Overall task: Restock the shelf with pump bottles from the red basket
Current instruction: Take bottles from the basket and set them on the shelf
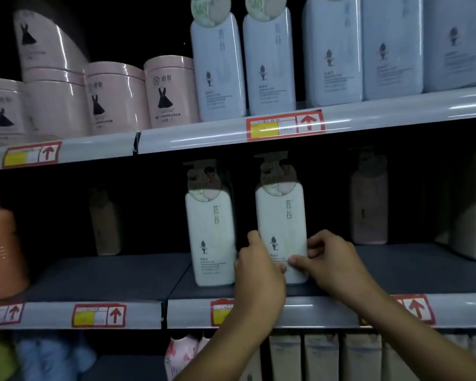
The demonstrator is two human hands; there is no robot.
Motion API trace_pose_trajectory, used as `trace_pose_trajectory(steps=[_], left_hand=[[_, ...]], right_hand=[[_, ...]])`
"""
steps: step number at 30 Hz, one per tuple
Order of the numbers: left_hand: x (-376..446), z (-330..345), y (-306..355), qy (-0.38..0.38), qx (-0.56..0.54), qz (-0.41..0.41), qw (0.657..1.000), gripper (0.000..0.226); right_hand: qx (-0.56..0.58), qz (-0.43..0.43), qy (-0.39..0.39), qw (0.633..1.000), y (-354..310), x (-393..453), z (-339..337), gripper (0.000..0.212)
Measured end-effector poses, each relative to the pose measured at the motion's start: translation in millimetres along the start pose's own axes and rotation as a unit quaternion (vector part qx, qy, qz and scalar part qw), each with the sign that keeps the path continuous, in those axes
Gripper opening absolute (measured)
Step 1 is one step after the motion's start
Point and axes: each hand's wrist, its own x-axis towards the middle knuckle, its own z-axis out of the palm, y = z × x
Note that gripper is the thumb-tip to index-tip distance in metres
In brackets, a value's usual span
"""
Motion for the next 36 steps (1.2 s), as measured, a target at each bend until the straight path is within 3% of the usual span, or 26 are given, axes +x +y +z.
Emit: trace_pose_trajectory(steps=[7, 12, 23, 28, 36], left_hand=[[26.6, 17.5, 4.2, -0.011, 0.042, -0.019, 0.999, 0.03], [55.3, 33.7, 9.1, -0.006, 0.071, -0.042, 0.997, 0.033], [82.3, 38.7, 4.3, -0.034, 0.062, -0.095, 0.993, 0.026], [57.6, 32.9, 19.4, -0.029, 0.011, -0.085, 0.996, 0.049], [-17.9, 11.0, 41.0, -0.012, -0.145, 0.004, 0.989, 0.035]], right_hand=[[-0.081, 0.016, 0.003, 0.997, -13.1, 18.1, 20.9, 0.034], [-0.072, 0.049, -0.022, 0.996, -15.8, 43.8, 27.4, 0.025], [-0.059, 0.094, -0.093, 0.989, -3.5, 73.9, 30.8, 0.032], [-0.017, 0.063, -0.049, 0.997, -3.1, 49.0, 3.0, 0.029], [0.039, -0.044, 0.05, 0.997, -15.0, -37.7, -39.6, 0.006]])
